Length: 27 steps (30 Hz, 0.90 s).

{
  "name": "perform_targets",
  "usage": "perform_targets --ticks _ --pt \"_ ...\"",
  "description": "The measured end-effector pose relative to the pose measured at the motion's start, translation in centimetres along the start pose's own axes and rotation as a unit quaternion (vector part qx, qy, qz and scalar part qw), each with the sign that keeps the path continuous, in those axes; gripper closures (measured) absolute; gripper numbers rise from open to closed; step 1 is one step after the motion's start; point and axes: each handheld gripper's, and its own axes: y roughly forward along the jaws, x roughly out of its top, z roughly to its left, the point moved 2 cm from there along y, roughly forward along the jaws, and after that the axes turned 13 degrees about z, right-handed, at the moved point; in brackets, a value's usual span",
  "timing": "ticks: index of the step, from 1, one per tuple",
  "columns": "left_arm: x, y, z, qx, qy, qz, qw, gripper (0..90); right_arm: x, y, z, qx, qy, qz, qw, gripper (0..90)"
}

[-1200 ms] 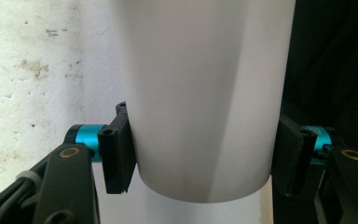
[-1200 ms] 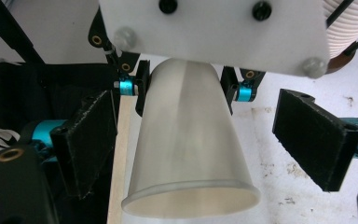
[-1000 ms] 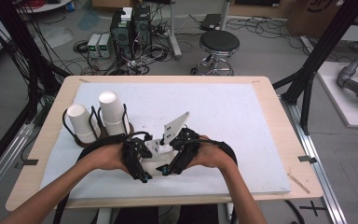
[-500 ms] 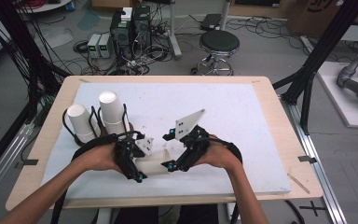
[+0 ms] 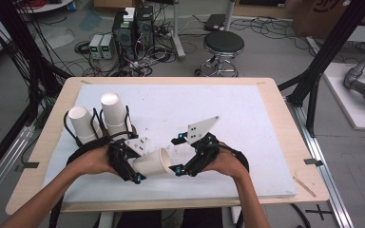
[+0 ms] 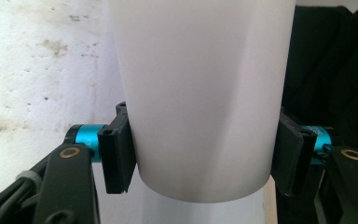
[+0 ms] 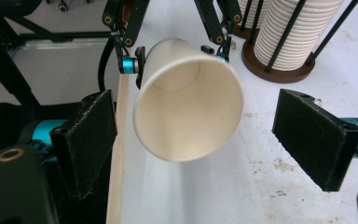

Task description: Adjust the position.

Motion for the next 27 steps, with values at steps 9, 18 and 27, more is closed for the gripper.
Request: perform_targets --ticks 9,18,27 --pt "-1.0 -0.4 0.1 0.007 -0.014 -0.071 0.9973 34.9 -1.2 -0.5 0.0 -0.014 0.014 -0.05 0.9986 14.4" --pt "-2.4 -0.8 -0.4 0.013 -0.034 -0.157 0.987 34.8 -2.3 -0.4 0.2 -0.021 0.027 -0.101 0.9943 14.4" --pt "-2.6 -0.9 -0.6 0.018 -0.037 -0.206 0.9776 34.8 -2.9 -0.4 0.2 -0.02 0.036 -0.125 0.9913 14.4"
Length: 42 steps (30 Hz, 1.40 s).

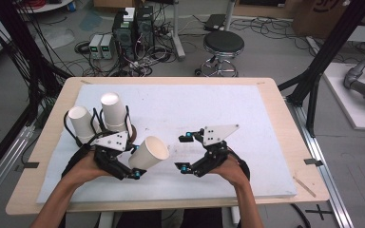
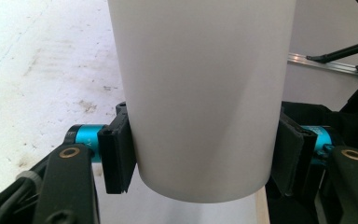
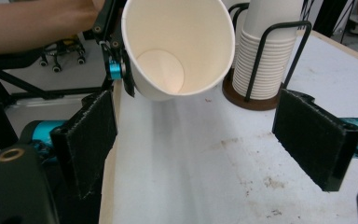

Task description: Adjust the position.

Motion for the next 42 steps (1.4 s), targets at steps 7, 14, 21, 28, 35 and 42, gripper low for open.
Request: perform_targets --ticks 7,14,21,28,35,42 --pt "-0.2 0.0 0.2 -0.009 -0.015 -0.034 0.9993 34.9 -0.2 0.1 0.0 0.001 0.002 -0.014 0.9999 14.5" --pt "-0.3 0.0 0.2 -0.015 -0.027 -0.068 0.9972 34.9 -0.4 0.5 -0.2 0.003 0.015 -0.031 0.9994 14.5" --pt "0.0 0.5 0.1 -0.014 -0.027 -0.078 0.9965 34.9 -0.3 1.3 -0.2 0.01 0.02 -0.043 0.9988 14.5" --pt "0.3 1.0 -0.1 -0.019 -0.02 -0.097 0.9949 34.9 0.0 2.2 0.1 0.024 0.021 -0.044 0.9985 14.5" --pt "0.5 1.6 -0.5 -0.022 -0.015 -0.118 0.9927 34.9 0.4 2.9 0.3 0.04 0.02 -0.054 0.9975 14.6" --pt "0.7 2.3 -0.8 -0.025 -0.013 -0.127 0.9915 35.0 0.8 3.5 0.6 0.056 0.022 -0.068 0.9959 14.6"
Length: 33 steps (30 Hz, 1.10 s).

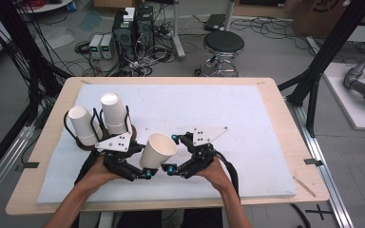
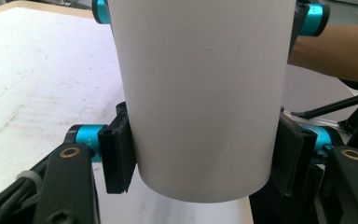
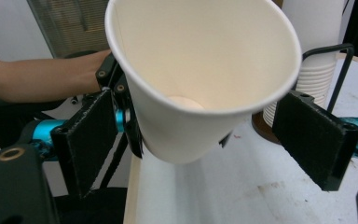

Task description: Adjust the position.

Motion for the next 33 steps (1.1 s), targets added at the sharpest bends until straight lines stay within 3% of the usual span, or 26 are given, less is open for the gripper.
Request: perform_targets --ticks 14,21,27,33 --pt "-0.3 1.1 -0.5 0.014 0.008 -0.06 0.9981 35.1 0.4 0.4 0.1 0.012 -0.002 -0.021 0.9997 15.1" --pt "-0.3 1.8 -0.8 0.011 0.012 -0.059 0.9981 35.1 0.7 0.4 0.3 0.023 -0.003 -0.038 0.999 16.4" --pt "-0.2 2.0 -1.0 0.012 0.024 -0.061 0.9978 35.2 0.8 0.5 0.4 0.035 -0.011 -0.05 0.9981 27.2" --pt "-0.2 2.0 -1.1 0.012 0.025 -0.061 0.9978 35.4 0.8 0.5 0.4 0.037 -0.014 -0.05 0.998 29.7"
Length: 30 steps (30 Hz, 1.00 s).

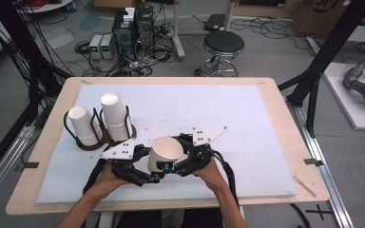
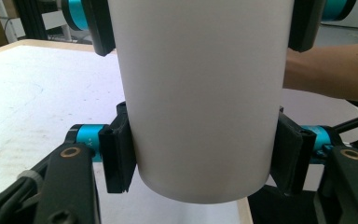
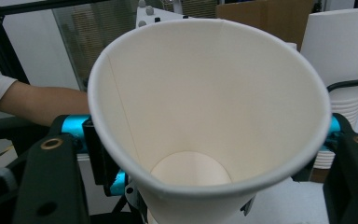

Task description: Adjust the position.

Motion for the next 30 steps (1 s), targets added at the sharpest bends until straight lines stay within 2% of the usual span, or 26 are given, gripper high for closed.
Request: perform_targets --ticks 8,16,17,19,20,21,22,23,24,30 --pt "-0.06 0.03 -0.01 -0.001 0.001 0.003 1.0 35.5 -0.02 0.02 0.07 -0.002 -0.003 0.004 1.0 32.8" --pt "-0.11 0.15 -0.25 0.008 0.005 0.001 1.0 34.7 -0.03 0.02 0.11 -0.001 -0.003 0.006 1.0 34.1" --pt "-0.13 0.18 -0.26 0.012 0.006 0.005 0.9999 33.2 -0.02 0.04 0.13 -0.001 -0.002 0.006 1.0 34.1" --pt "-0.16 0.35 -0.2 0.026 0.0 0.021 0.9994 18.5 0.0 0.0 0.13 -0.001 -0.002 0.004 1.0 34.1" --pt "-0.2 0.38 -0.18 0.032 0.002 0.025 0.9992 15.6 0.03 -0.03 0.12 -0.001 -0.003 0.003 1.0 34.2" --pt "-0.21 0.43 -0.15 0.032 -0.003 0.022 0.9992 13.5 0.03 -0.07 0.11 -0.002 -0.003 0.003 1.0 34.1" --pt "-0.2 0.49 -0.05 0.028 -0.013 0.025 0.9992 6.6 0.03 -0.11 0.09 -0.004 -0.003 0.003 1.0 34.1" --pt "-0.2 0.47 -0.01 0.027 -0.016 0.03 0.9991 3.6 0.03 -0.15 0.09 -0.004 -0.004 0.004 1.0 34.1" --pt "-0.19 0.43 -0.02 0.03 -0.011 0.03 0.999 3.6 0.01 -0.21 0.11 -0.005 -0.001 0.005 1.0 34.1" --pt "-0.26 0.21 0.08 0.029 -0.017 0.038 0.9987 3.6 0.03 -0.33 0.09 -0.008 -0.004 0.005 1.0 34.1"
